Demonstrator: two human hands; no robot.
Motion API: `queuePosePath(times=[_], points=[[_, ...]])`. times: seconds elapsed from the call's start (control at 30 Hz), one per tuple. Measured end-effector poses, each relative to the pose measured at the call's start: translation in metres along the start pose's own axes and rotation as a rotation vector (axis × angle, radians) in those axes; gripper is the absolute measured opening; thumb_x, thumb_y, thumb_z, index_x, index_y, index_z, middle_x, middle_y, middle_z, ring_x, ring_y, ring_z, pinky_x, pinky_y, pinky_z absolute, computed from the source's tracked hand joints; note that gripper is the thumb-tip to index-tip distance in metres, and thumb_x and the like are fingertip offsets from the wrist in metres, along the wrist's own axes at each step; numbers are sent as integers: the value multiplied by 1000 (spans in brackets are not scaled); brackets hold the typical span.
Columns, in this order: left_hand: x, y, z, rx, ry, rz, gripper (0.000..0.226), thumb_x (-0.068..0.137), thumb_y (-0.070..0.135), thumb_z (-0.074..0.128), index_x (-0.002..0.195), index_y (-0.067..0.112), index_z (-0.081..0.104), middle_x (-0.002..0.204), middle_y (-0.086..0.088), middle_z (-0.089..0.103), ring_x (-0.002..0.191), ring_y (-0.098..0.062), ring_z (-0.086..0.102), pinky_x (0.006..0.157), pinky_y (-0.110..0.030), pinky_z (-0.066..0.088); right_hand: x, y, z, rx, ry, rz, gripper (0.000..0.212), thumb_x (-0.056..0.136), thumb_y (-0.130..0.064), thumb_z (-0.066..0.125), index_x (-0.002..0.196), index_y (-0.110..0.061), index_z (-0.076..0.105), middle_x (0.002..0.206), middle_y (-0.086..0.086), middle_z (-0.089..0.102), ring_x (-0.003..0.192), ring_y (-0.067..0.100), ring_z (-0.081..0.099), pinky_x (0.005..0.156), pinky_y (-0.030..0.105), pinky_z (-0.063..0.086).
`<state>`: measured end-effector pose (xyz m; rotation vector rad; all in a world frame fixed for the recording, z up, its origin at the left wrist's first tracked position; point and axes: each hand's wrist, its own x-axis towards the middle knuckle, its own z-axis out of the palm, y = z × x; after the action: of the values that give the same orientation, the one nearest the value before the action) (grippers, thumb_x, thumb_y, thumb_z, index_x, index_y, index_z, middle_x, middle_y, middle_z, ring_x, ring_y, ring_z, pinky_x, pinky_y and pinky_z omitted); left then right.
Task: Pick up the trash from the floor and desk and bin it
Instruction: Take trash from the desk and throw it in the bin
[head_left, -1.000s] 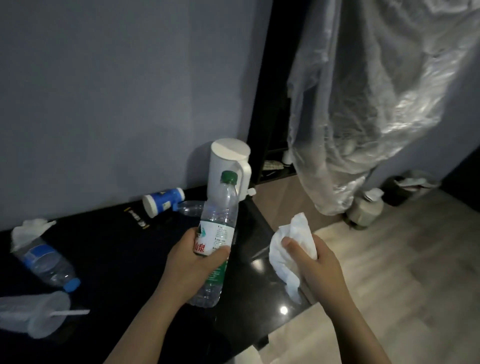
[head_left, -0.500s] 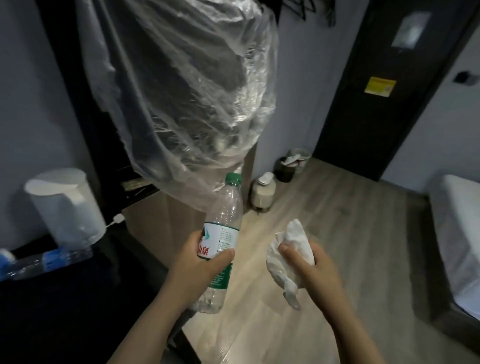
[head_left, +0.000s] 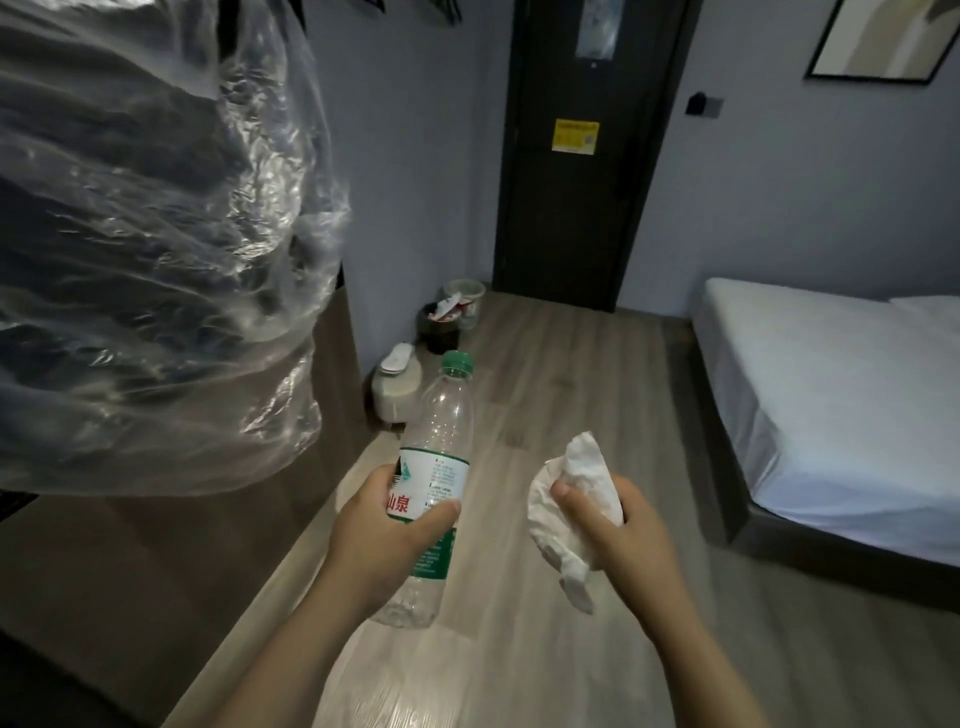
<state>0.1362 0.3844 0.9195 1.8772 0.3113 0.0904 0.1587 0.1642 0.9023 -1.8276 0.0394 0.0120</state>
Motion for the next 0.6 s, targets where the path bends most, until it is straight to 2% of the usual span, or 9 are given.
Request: queuePosePath(times=[0.1, 0.17, 0.27, 0.4, 0.5, 0.6], points=[[38, 3, 21, 5, -23, 13, 25, 74, 26, 77, 93, 23, 61, 83, 3, 69, 72, -7, 65, 51, -12, 43, 34, 2, -8, -11, 4, -5, 33, 79, -51, 59, 92, -21, 67, 83, 6, 72, 78, 19, 71, 75, 50, 57], [68, 4, 32, 9, -31, 28, 23, 76, 21, 76, 94, 21, 61, 83, 2, 69, 69, -5, 65, 48, -9, 42, 63, 5, -10, -3, 20, 3, 32, 79, -49, 60, 92, -21, 67, 83, 6, 72, 78, 19, 71, 75, 49, 58], [114, 6, 41, -1, -42, 32, 23, 76, 21, 75, 94, 21, 60, 83, 3, 69, 68, -4, 65, 48, -10, 42, 107, 6, -5, -8, 61, 34, 39, 75, -56, 63, 99, -26, 66, 88, -1, 73, 82, 13, 71, 78, 47, 58], [192, 16, 41, -8, -25, 21, 27, 74, 31, 77, 94, 27, 60, 83, 7, 68, 76, -8, 65, 56, -22, 43, 185, -5, 10, -47, 57, 53, 49, 75, -67, 63, 98, -24, 65, 86, 1, 73, 81, 19, 72, 76, 52, 58], [250, 26, 38, 9, -17, 7, 28, 75, 31, 76, 97, 25, 59, 85, 8, 67, 75, -7, 63, 56, -24, 42, 243, -20, 22, -80, 38, 44, 39, 81, -59, 63, 88, -22, 64, 79, 3, 72, 75, 21, 72, 74, 51, 58], [302, 34, 38, 21, -10, 13, 21, 76, 27, 75, 91, 24, 59, 81, 6, 67, 71, -7, 62, 54, -22, 41, 297, -23, 33, -89, 45, 65, 41, 77, -59, 62, 95, -22, 65, 83, 3, 73, 74, 17, 72, 71, 45, 60]])
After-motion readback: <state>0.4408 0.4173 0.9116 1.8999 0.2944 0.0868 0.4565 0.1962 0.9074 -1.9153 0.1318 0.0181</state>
